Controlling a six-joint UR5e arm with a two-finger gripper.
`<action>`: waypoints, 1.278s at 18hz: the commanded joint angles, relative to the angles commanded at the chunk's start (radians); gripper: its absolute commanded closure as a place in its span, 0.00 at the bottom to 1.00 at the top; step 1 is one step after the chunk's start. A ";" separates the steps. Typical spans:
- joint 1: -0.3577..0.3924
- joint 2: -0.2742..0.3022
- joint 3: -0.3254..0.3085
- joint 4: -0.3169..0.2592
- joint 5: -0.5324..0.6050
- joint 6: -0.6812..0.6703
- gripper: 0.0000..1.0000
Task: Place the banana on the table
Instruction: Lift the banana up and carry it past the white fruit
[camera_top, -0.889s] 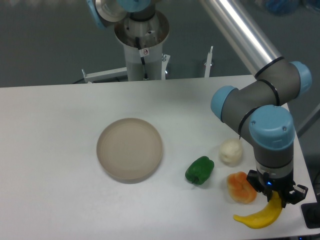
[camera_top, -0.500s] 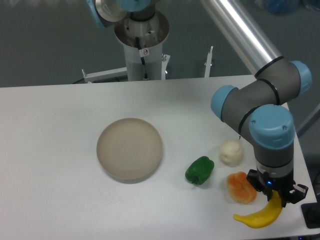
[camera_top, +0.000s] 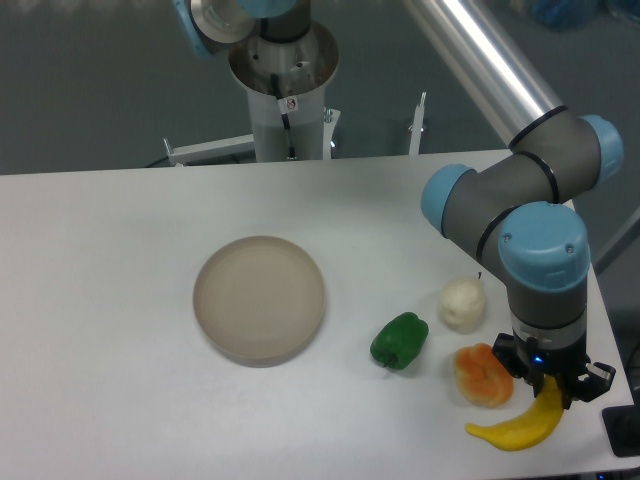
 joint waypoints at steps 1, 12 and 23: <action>0.002 0.008 -0.008 -0.002 -0.005 0.002 0.74; 0.078 0.190 -0.166 -0.086 -0.011 0.138 0.74; 0.258 0.321 -0.409 -0.075 -0.120 0.428 0.74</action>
